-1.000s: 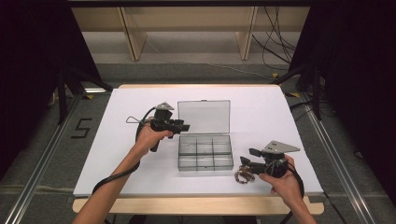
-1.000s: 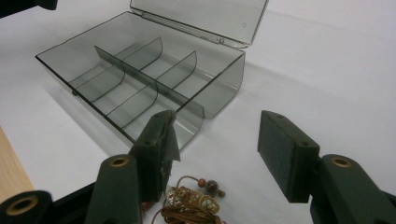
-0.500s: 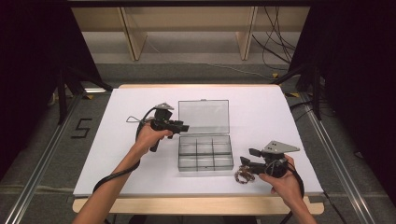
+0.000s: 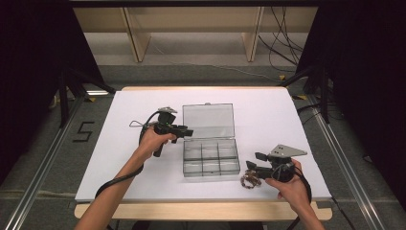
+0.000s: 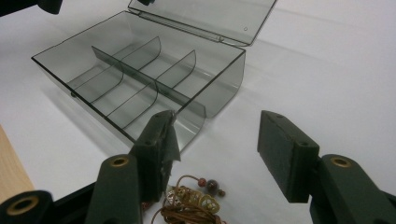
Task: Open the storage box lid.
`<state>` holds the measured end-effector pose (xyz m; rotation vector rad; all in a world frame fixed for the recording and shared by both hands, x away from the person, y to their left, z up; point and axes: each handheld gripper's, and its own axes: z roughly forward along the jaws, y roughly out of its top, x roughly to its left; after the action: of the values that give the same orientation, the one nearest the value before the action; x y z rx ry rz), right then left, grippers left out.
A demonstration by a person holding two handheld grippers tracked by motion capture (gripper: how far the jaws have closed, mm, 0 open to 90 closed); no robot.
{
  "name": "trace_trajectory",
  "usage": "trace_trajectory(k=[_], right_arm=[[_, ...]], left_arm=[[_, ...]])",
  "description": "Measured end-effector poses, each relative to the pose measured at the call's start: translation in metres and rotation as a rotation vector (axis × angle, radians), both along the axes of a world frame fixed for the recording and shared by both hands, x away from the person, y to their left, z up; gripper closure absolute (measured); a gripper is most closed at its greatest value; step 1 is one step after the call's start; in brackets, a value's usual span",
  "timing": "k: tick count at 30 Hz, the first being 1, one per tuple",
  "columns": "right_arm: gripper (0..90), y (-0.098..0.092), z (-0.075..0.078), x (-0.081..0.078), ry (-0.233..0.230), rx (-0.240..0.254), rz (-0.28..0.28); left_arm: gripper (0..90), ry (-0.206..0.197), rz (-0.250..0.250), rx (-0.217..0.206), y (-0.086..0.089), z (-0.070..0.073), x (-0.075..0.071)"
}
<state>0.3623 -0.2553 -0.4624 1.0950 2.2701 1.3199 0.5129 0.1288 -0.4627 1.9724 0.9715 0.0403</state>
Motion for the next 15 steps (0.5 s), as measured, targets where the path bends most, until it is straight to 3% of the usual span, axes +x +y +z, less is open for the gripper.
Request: trace_trajectory(k=[10, 15], right_arm=[[47.1, -0.0021, 0.0009, 0.0012, -0.014, -0.018, 0.000], [47.1, -0.0015, 0.0001, 0.0015, -0.017, -0.016, 0.001]], left_arm=[[55.4, 0.043, 0.018, -0.006, 0.0003, -0.0016, 0.0011], [54.2, 0.091, 0.022, -0.023, 0.0044, -0.0054, 0.0030]])
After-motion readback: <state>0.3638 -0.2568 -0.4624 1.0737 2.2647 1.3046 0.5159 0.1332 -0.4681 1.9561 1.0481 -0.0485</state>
